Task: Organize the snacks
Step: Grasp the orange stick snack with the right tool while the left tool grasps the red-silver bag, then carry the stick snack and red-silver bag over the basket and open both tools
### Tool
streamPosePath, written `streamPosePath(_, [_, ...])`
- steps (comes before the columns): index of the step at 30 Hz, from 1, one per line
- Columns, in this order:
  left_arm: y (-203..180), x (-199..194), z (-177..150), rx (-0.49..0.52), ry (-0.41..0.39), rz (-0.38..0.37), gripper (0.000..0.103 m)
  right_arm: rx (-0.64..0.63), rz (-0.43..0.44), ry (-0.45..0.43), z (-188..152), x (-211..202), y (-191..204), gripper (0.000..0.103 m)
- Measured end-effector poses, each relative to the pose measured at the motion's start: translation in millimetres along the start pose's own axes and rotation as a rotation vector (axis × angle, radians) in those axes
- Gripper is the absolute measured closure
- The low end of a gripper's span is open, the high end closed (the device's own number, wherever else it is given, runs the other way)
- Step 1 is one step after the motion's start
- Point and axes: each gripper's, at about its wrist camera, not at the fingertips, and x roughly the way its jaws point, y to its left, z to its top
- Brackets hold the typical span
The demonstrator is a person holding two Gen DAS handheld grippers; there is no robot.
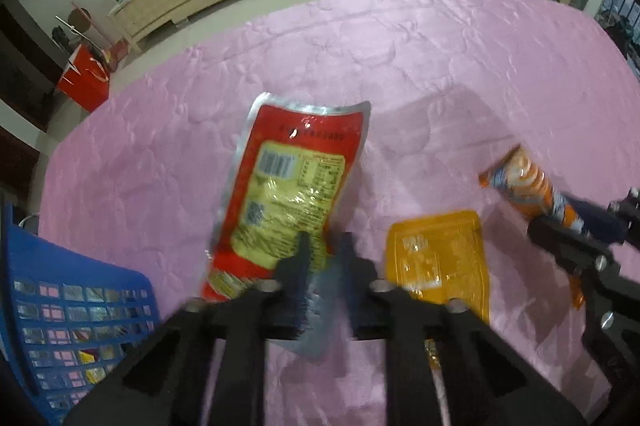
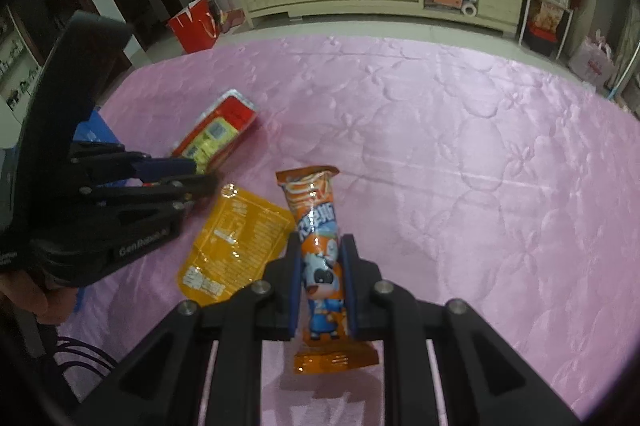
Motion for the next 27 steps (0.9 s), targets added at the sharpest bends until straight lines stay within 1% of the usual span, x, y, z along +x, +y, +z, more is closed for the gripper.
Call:
streamPosePath(2, [-0.5,-3.8,-3.1,0.0,-0.012,0.002,0.099,0.002,0.002,-0.003,-0.9,-1.5,1.1,0.081])
streamPosePath(5, [1.2,-14.0,-8.8,-0.023,-0.039,-0.022,0.102,0.012,0.01,-0.011,-1.9,-5.4,1.6,0.081])
streamPosePath(8, [0.0,-29.2,-15.8,-0.025,-0.068,-0.033,0.102,0.021,0.011,-0.01,-3.5,-8.3,2.7,0.081])
streamPosePath(11, [-0.7,-46.7,-24.3,-0.022,-0.098,-0.063,0.102,0.006,-0.013,0.0,-6.2,-11.4,8.2,0.081])
streamPosePath(14, [-1.0,-62.9,-35.7,-0.022,-0.123,-0.094,0.102,0.011,-0.011,0.0,-8.1,-19.4,13.3,0.081])
streamPosePath(20, [-0.2,-96.1,-52.6,-0.028,-0.176,-0.13,0.102,0.023,-0.016,-0.02,-11.6,-47.7,26.4,0.081])
streamPosePath(23, [3.1,-118.0,-62.2,-0.03,-0.215,-0.145,0.102,0.007,-0.048,-0.036,-12.6,-61.8,36.4,0.081])
streamPosePath(27, [9.9,-147.4,-73.0,-0.036,-0.267,-0.154,0.103,-0.012,-0.061,-0.063,-14.1,-85.3,53.7,0.081])
